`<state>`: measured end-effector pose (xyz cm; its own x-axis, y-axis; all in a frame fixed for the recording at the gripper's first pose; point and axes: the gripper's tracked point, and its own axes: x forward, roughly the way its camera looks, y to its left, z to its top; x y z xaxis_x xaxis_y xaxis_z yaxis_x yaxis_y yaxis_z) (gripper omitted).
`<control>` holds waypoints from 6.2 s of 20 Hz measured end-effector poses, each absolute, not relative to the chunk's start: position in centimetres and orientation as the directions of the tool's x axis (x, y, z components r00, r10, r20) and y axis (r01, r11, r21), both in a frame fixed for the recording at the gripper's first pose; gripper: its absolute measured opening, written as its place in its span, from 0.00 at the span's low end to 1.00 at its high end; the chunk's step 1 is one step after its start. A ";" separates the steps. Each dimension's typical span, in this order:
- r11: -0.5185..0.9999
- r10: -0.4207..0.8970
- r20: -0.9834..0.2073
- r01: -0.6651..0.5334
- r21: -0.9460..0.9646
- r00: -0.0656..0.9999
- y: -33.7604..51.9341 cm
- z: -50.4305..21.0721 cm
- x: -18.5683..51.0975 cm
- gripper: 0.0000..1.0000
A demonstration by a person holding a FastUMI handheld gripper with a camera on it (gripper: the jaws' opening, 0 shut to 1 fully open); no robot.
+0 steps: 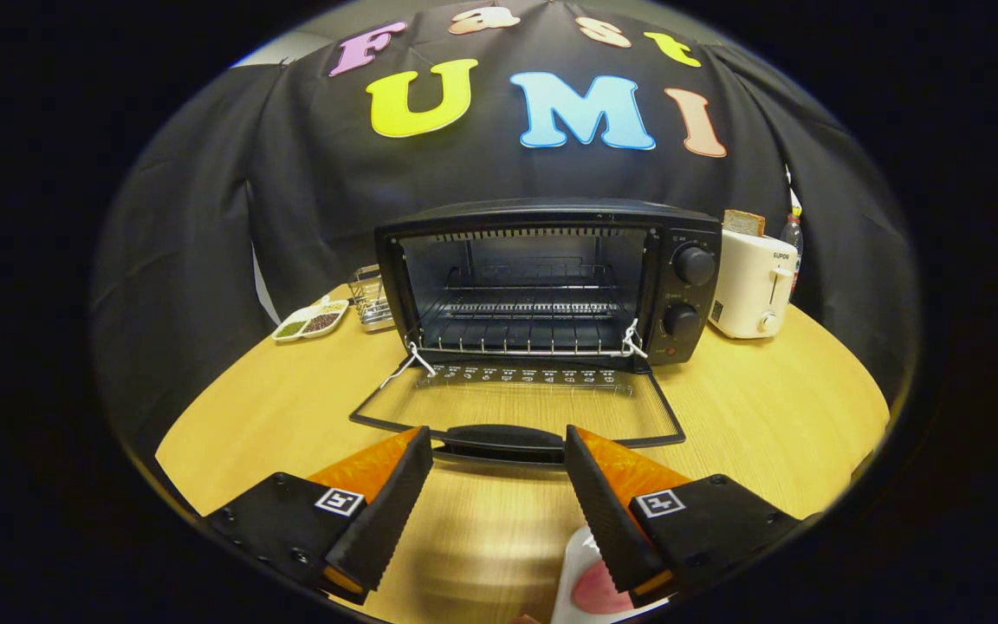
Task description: Open the toaster oven, put the food inside, and close the toaster oven door.
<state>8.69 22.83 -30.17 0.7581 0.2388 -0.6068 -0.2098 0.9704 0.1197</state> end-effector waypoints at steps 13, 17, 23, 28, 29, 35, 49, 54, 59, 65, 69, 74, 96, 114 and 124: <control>0.973 0.226 -0.622 -0.142 0.183 0.750 14.1 -22.9 2.6 0.97; 0.961 0.262 -0.670 -0.125 0.246 0.695 11.8 -23.2 1.7 0.99; 0.958 0.276 -0.763 -0.101 0.269 0.585 7.6 -26.1 1.6 0.99; 0.966 0.256 -0.844 -0.107 0.234 0.472 4.6 -29.6 1.4 0.99; 0.965 0.263 -0.856 -0.117 0.236 0.445 4.5 -30.3 1.1 0.98; 0.957 0.279 -0.914 -0.163 0.240 0.294 3.9 -33.3 -0.1 0.92; 0.960 0.241 -0.970 -0.149 0.235 0.024 3.2 -35.8 -2.2 0.11; 0.914 0.405 -0.914 -0.027 0.405 -0.011 4.8 -35.6 -2.8 0.02; 0.837 0.532 -0.846 0.129 0.532 0.041 5.4 -34.9 -3.2 0.02; 0.741 0.622 -0.769 0.209 0.639 0.144 7.1 -32.8 -3.3 0.02; 0.669 0.661 -0.718 0.262 0.696 0.220 8.9 -30.7 -3.2 0.02; 0.599 0.661 -0.674 0.309 0.738 0.330 11.6 -28.3 -2.6 0.02; 0.307 0.435 -0.631 0.553 0.775 0.642 21.5 -28.8 9.5 0.02; 0.111 0.273 -0.629 0.625 0.772 0.728 22.8 -33.7 22.8 0.02; 0.171 0.233 -0.620 0.596 0.785 0.749 23.1 -33.2 24.6 0.12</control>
<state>24.60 23.14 -33.23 0.7492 0.2331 -0.6199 0.5959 0.1714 0.7846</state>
